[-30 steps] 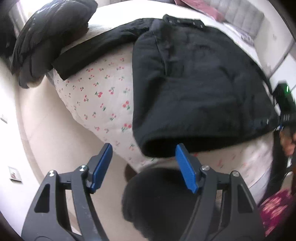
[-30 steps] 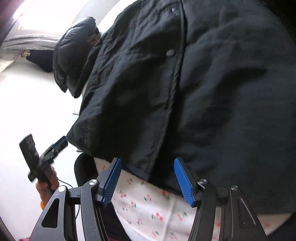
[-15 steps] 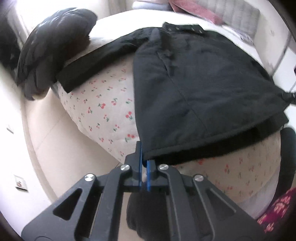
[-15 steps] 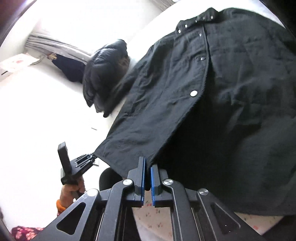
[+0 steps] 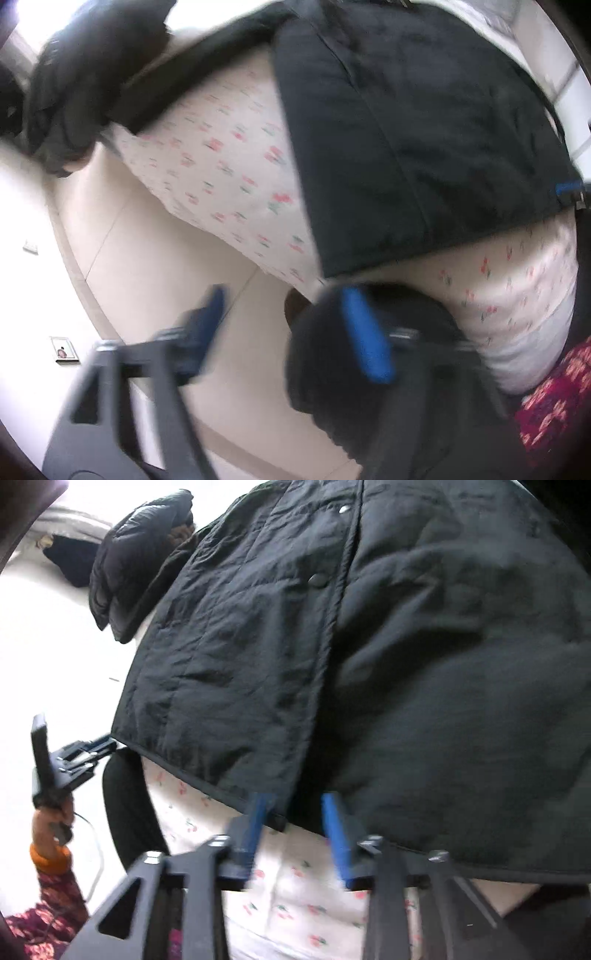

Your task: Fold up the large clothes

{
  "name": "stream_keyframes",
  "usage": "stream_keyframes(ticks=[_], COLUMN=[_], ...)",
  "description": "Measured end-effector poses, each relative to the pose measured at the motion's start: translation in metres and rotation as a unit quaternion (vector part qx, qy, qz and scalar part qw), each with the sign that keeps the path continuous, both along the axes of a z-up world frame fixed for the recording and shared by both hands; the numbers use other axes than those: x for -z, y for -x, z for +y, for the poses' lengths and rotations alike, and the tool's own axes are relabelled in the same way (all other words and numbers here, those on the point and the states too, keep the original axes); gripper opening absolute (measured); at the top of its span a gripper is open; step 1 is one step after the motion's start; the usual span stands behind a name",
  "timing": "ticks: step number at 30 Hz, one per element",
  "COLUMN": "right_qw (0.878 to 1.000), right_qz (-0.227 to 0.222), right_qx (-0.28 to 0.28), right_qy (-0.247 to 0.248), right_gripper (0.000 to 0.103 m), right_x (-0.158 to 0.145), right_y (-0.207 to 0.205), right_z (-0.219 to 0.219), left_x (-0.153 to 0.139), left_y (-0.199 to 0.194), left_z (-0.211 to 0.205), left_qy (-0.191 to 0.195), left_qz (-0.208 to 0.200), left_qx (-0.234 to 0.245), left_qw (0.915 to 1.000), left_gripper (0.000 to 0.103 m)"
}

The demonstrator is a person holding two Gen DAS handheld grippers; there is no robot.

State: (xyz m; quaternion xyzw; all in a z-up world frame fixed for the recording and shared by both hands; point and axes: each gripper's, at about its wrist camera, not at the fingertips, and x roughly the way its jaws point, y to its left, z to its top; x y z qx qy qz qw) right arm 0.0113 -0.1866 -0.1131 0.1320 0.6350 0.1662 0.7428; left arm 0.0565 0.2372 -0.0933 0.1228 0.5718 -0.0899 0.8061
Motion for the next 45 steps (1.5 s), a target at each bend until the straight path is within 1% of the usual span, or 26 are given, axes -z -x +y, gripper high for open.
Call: stream_keyframes(ticks=[3, 8, 11, 13, 17, 19, 21, 23, 24, 25, 26, 27, 29, 30, 31, 32, 33, 34, 35, 36, 38, 39, 40, 41, 43, 45], right_qw=[1.000, 0.997, 0.996, 0.995, 0.995, 0.994, 0.993, 0.992, 0.992, 0.992, 0.992, 0.992, 0.992, 0.992, 0.992, 0.992, 0.991, 0.990, 0.990, 0.989, 0.986, 0.984, 0.981, 0.978, 0.970, 0.961], right_qz=[-0.013, -0.026, -0.022, -0.018, -0.011, -0.010, -0.010, -0.008, -0.006, -0.004, -0.002, -0.003, -0.007, -0.009, -0.011, -0.013, -0.016, -0.018, -0.021, -0.025, -0.034, -0.037, -0.042, -0.045, -0.048, -0.055], right_qx=[0.016, 0.068, 0.091, 0.096, 0.099, 0.104, 0.113, 0.121, 0.123, 0.124, 0.123, 0.122, 0.121, 0.121, 0.121, 0.123, 0.128, 0.133, 0.137, 0.142, 0.158, 0.168, 0.185, 0.198, 0.230, 0.267], right_qy=[0.010, 0.006, 0.004, 0.010, 0.023, 0.028, 0.031, 0.034, 0.036, 0.037, 0.038, 0.040, 0.042, 0.041, 0.039, 0.039, 0.038, 0.037, 0.035, 0.034, 0.038, 0.041, 0.046, 0.051, 0.056, 0.053], right_gripper=[0.056, 0.057, 0.057, 0.057, 0.057, 0.057, 0.057, 0.057, 0.057, 0.057, 0.057, 0.057, 0.057, 0.057, 0.057, 0.057, 0.057, 0.057, 0.057, 0.057, 0.060, 0.064, 0.065, 0.066, 0.066, 0.067], right_x=[-0.014, -0.027, -0.030, -0.030, -0.030, -0.029, -0.029, -0.027, -0.026, -0.025, -0.024, -0.024, -0.026, -0.026, -0.025, -0.025, -0.025, -0.024, -0.024, -0.025, -0.025, -0.025, -0.026, -0.026, -0.028, -0.032], right_y=[-0.001, -0.010, -0.013, -0.014, -0.018, -0.022, -0.028, -0.035, -0.041, -0.046, -0.053, -0.060, -0.073, -0.080, -0.087, -0.092, -0.098, -0.102, -0.105, -0.107, -0.108, -0.108, -0.106, -0.104, -0.098, -0.088], right_z=[-0.019, -0.045, -0.059, -0.065, -0.068, -0.068, -0.071, -0.074, -0.075, -0.075, -0.074, -0.073, -0.069, -0.068, -0.068, -0.068, -0.069, -0.071, -0.074, -0.078, -0.092, -0.100, -0.113, -0.124, -0.149, -0.179], left_x=[-0.017, -0.017, -0.004, 0.010, 0.036, 0.049, 0.061, 0.063, 0.057, 0.044, 0.032, 0.010, -0.015, -0.019, -0.016, -0.012, -0.005, -0.002, 0.000, 0.001, -0.002, -0.006, -0.009, -0.011, -0.009, -0.007], left_y=[-0.018, -0.064, -0.099, -0.126, -0.171, -0.190, -0.205, -0.215, -0.216, -0.218, -0.219, -0.217, -0.220, -0.227, -0.240, -0.248, -0.256, -0.261, -0.262, -0.260, -0.251, -0.245, -0.238, -0.233, -0.224, -0.209], left_z=[0.027, 0.072, 0.097, 0.117, 0.145, 0.159, 0.170, 0.174, 0.174, 0.173, 0.173, 0.171, 0.174, 0.177, 0.181, 0.184, 0.187, 0.189, 0.190, 0.190, 0.182, 0.173, 0.161, 0.152, 0.134, 0.110], left_qy=[0.050, 0.130, 0.192, 0.235, 0.268, 0.291, 0.311, 0.319, 0.309, 0.287, 0.268, 0.230, 0.171, 0.135, 0.098, 0.078, 0.032, 0.005, 0.002, 0.017, 0.045, 0.034, 0.027, 0.039, 0.091, 0.105], left_qz=[-0.020, -0.035, -0.034, -0.035, -0.039, -0.034, -0.031, -0.038, -0.050, -0.083, -0.110, -0.167, -0.235, -0.247, -0.236, -0.221, -0.200, -0.185, -0.175, -0.168, -0.167, -0.169, -0.171, -0.167, -0.138, -0.117], left_qx=[-0.052, -0.162, -0.223, -0.271, -0.334, -0.371, -0.400, -0.414, -0.418, -0.414, -0.409, -0.397, -0.390, -0.394, -0.402, -0.410, -0.432, -0.445, -0.450, -0.450, -0.436, -0.427, -0.408, -0.382, -0.330, -0.288], left_qw=[0.9972, 0.9775, 0.9549, 0.9328, 0.9026, 0.8812, 0.8615, 0.8518, 0.8529, 0.8599, 0.8655, 0.8728, 0.8738, 0.8747, 0.8793, 0.8815, 0.8789, 0.8762, 0.8754, 0.8768, 0.8832, 0.8875, 0.8965, 0.9083, 0.9295, 0.9446], left_gripper=[0.079, 0.081, 0.081, 0.081, 0.081, 0.079, 0.068, 0.034, 0.024, 0.016, 0.012, 0.011, 0.011, 0.012, 0.013, 0.011, 0.009, 0.011, 0.013, 0.015, 0.039, 0.042, 0.045, 0.062, 0.080, 0.080])
